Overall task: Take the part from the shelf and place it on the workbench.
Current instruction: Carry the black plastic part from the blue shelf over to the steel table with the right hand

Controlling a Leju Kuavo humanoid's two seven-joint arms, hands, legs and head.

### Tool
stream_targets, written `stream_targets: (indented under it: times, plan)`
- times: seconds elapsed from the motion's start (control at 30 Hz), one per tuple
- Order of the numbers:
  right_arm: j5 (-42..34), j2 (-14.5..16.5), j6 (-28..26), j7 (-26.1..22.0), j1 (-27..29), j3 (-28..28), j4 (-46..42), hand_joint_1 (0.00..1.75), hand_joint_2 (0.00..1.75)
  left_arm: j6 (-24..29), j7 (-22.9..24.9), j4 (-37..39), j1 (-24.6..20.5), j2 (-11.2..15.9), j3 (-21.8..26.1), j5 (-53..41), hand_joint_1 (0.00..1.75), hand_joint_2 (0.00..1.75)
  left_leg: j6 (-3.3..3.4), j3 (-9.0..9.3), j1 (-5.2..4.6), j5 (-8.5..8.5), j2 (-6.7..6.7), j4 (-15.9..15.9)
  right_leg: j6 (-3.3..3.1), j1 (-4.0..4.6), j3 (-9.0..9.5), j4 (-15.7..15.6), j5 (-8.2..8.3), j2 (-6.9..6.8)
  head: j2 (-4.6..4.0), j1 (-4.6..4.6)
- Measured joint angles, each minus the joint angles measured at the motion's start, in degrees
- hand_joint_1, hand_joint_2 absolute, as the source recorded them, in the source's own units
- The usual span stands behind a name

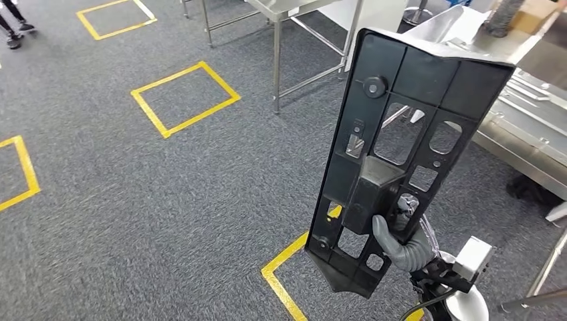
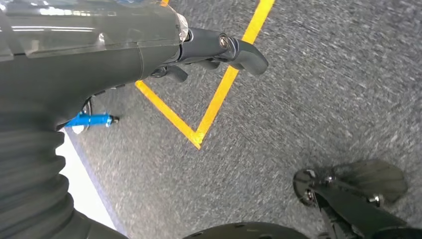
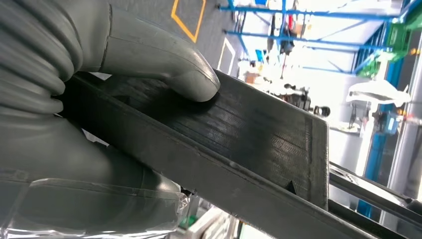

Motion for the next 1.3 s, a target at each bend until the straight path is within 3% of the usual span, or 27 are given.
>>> stream_targets:
  times: [0.07,0.1,0.13,0.17,0.23,0.3,0.37,0.43,0.5,0.57,0.6,0.63,0.67,0.73,0.8,0.87,0.9,0.97,1.03,1.1,1.13,1.2,1.27,1.3]
  plan:
    - [0.5,0.0,0.0,-0.1,0.0,0.3,0.2,1.73,1.75,-0.1,0.0,0.0,0.1,0.0,0.1,0.0,0.0,1.75,0.04,0.06,-0.11,-0.21,1.24,0.0,0.33,-0.25,-3.14,5.8,-1.7,-0.76,0.0,-0.01]
    - [0.8,0.0,0.0,-0.1,0.0,0.5,0.2,1.73,1.75,-0.1,0.0,0.0,0.1,0.0,0.2,-0.1,0.0,1.75,-0.01,0.16,-0.13,-0.35,1.88,0.0,0.44,-0.35,-3.32,6.0,-1.01,-0.96,0.0,-0.01]
    - [1.1,-0.1,0.0,-0.1,0.0,0.7,0.2,1.73,1.75,-0.1,0.0,0.0,0.1,0.0,0.2,-0.1,0.0,1.75,-0.12,0.35,-0.13,-0.51,2.46,0.0,0.5,-0.42,-2.29,3.8,0.64,-1.27,0.0,-0.01]
    - [1.3,-0.1,-0.1,-0.1,0.0,0.9,0.2,1.73,1.75,-0.1,0.0,0.0,0.1,0.0,0.2,-0.2,0.0,1.75,-0.28,0.62,-0.14,-0.71,2.99,0.0,0.46,-0.43,-0.2,-0.3,2.83,-2.1,0.0,-0.01]
    - [1.6,-0.2,-0.3,-0.2,-0.2,1.1,0.2,1.73,1.75,-0.1,-0.1,0.0,0.1,0.0,0.2,-0.3,0.0,1.75,-0.82,1.13,-0.4,-1.16,3.85,0.1,0.02,-0.04,3.55,-7.6,5.44,-4.23,0.0,-0.01]
    - [1.8,-0.3,-0.4,-0.2,-0.3,1.2,0.2,1.73,1.75,-0.1,-0.2,0.0,0.0,0.0,0.2,-0.4,0.0,1.75,-1.42,1.47,-0.63,-1.52,4.64,0.1,-0.61,0.42,4.54,-9.8,5.59,-4.81,0.0,-0.01]
    - [2.1,-0.4,-0.6,-0.3,-0.3,1.3,0.1,1.73,1.75,-0.1,-0.3,0.0,-0.3,0.0,0.3,-0.5,0.0,1.75,-2.02,1.85,-0.54,-1.9,5.28,0.1,-1.25,0.33,4.6,-10.1,5.69,-3.6,0.0,-0.01]
    - [2.4,-0.5,-0.8,-0.4,-0.5,1.5,0.0,1.73,1.75,-0.1,-0.5,0.0,-0.3,0.1,0.3,-0.6,0.0,1.75,-2.59,1.16,-0.37,-3.66,3.72,2.5,-2.01,0.02,4.96,-10.5,5.83,-2.47,0.0,-0.01]
    - [2.6,-0.6,-0.9,-0.5,-0.8,1.9,-0.1,1.73,1.75,-0.1,-0.6,0.0,-0.3,0.1,0.3,-0.6,0.0,1.75,-2.92,-2.08,-0.2,-7.25,1.23,9.5,-2.53,-0.07,5.11,-10.6,5.88,-1.38,0.0,-0.01]
    - [2.8,-0.6,-0.9,-0.4,-0.9,2.3,-0.1,1.73,1.75,-0.1,-0.6,0.0,-0.2,0.1,0.3,-0.5,0.0,1.75,-3.05,-5.79,-0.14,-9.5,0.46,16.4,-2.69,0.06,5.11,-10.5,5.85,-0.09,0.0,-0.01]
    - [2.9,-0.6,-1.0,-0.4,-1.0,2.5,-0.1,1.73,1.75,-0.1,-0.6,0.0,-0.1,0.1,0.3,-0.4,0.0,1.75,-3.03,-6.49,-0.14,-8.96,0.38,17.2,-2.69,0.1,5.15,-10.5,5.83,0.65,0.0,-0.01]
    - [3.1,-0.6,-0.9,-0.3,-1.1,2.7,-0.1,1.73,1.75,-0.1,-0.6,0.0,-0.1,0.1,0.3,-0.4,0.0,1.75,-2.93,-6.11,-0.12,-7.25,0.24,15.7,-2.64,0.13,5.22,-10.4,5.79,1.42,0.0,-0.01]
    - [3.1,-0.6,-1.0,-0.2,-1.3,2.9,-0.1,1.73,1.75,-0.1,-0.6,0.0,-0.1,0.1,0.4,-0.3,0.0,1.75,-2.79,-4.77,-0.08,-4.82,-0.2,12.1,-2.54,0.13,5.31,-10.3,5.73,2.15,0.0,-0.01]
    - [3.2,-0.6,-1.0,-0.1,-1.7,3.2,-0.1,1.73,1.75,-0.1,-0.6,0.0,-0.1,0.1,0.5,-0.3,0.0,1.75,-2.36,-1.69,0.09,-1.27,-2.43,4.5,-2.16,0.16,5.26,-10.0,5.55,3.41,0.0,-0.01]
    - [3.1,-0.6,-1.1,0.0,-2.0,3.3,0.0,1.73,1.75,-0.1,-0.7,0.0,-0.3,0.1,0.7,-0.4,0.0,1.75,-1.89,-0.46,0.06,-0.63,-3.82,1.4,-1.51,0.08,4.86,-9.8,5.58,4.42,0.0,-0.01]
    - [3.1,-0.6,-1.2,0.1,-2.1,3.4,0.0,1.73,1.75,-0.1,-0.7,0.0,-0.5,0.0,0.8,-0.4,0.0,1.75,-1.3,-0.29,0.06,-0.49,-3.0,1.0,-0.72,-0.03,4.59,-9.9,5.75,5.39,0.0,-0.01]
    - [3.1,-0.7,-1.2,0.1,-2.0,3.4,0.0,1.73,1.75,-0.1,-0.7,0.0,-0.5,-0.1,0.8,-0.4,0.0,1.75,-0.93,-0.14,0.14,-0.33,-2.43,0.7,-0.38,0.01,4.45,-9.7,5.55,4.97,0.0,-0.01]
    - [3.1,-0.8,-1.2,0.1,-2.0,3.4,0.0,1.73,1.75,-0.1,-0.6,0.0,-0.4,-0.3,0.8,-0.5,0.0,1.75,-0.29,0.12,0.32,-0.04,-1.14,0.1,0.19,0.12,2.87,-6.5,3.53,2.46,0.0,-0.01]
    - [3.0,-0.9,-1.2,0.1,-2.1,3.5,0.0,1.73,1.75,-0.1,-0.6,0.0,-0.3,-0.3,0.8,-0.6,0.0,1.75,0.06,0.14,0.13,-0.12,0.14,0.0,0.72,-0.1,-0.66,0.6,0.07,-0.05,0.0,-0.01]
    - [3.0,-0.9,-1.2,0.1,-2.0,3.6,0.1,1.73,1.75,-0.2,-0.6,0.0,-0.1,-0.3,0.9,-0.6,0.0,1.75,0.15,0.16,-0.01,-0.29,1.47,0.0,1.15,-0.4,-3.2,5.5,-1.26,-0.75,0.0,-0.01]
    - [3.0,-0.9,-1.2,0.1,-1.9,3.6,0.1,1.73,1.75,-0.2,-0.6,0.0,-0.1,-0.3,0.9,-0.6,0.0,1.75,0.1,0.23,-0.03,-0.4,2.12,0.0,1.28,-0.51,-2.95,5.0,-0.34,-1.0,0.0,-0.01]
    - [3.0,-0.9,-1.2,0.2,-1.9,3.6,0.2,1.73,1.75,-0.2,-0.5,0.0,-0.1,-0.3,0.9,-0.6,0.0,1.75,-0.21,0.59,-0.08,-0.69,3.22,0.1,1.31,-0.62,0.83,-2.2,3.46,-2.59,0.0,-0.01]
    - [3.0,-0.9,-1.2,0.2,-2.0,3.6,0.2,1.73,1.75,-0.1,-0.4,0.0,-0.2,-0.3,0.9,-0.5,0.0,1.75,-0.77,0.96,-0.38,-1.07,4.03,0.2,0.68,-0.33,4.27,-8.7,5.65,-4.75,0.0,-0.01]
    - [3.0,-1.0,-1.1,0.2,-2.1,3.6,0.2,1.73,1.75,-0.1,-0.4,0.0,-0.2,-0.3,0.9,-0.5,0.0,1.75,-1.08,1.1,-0.51,-1.24,4.4,0.3,0.26,-0.12,4.85,-10.0,5.76,-5.27,0.0,-0.01]
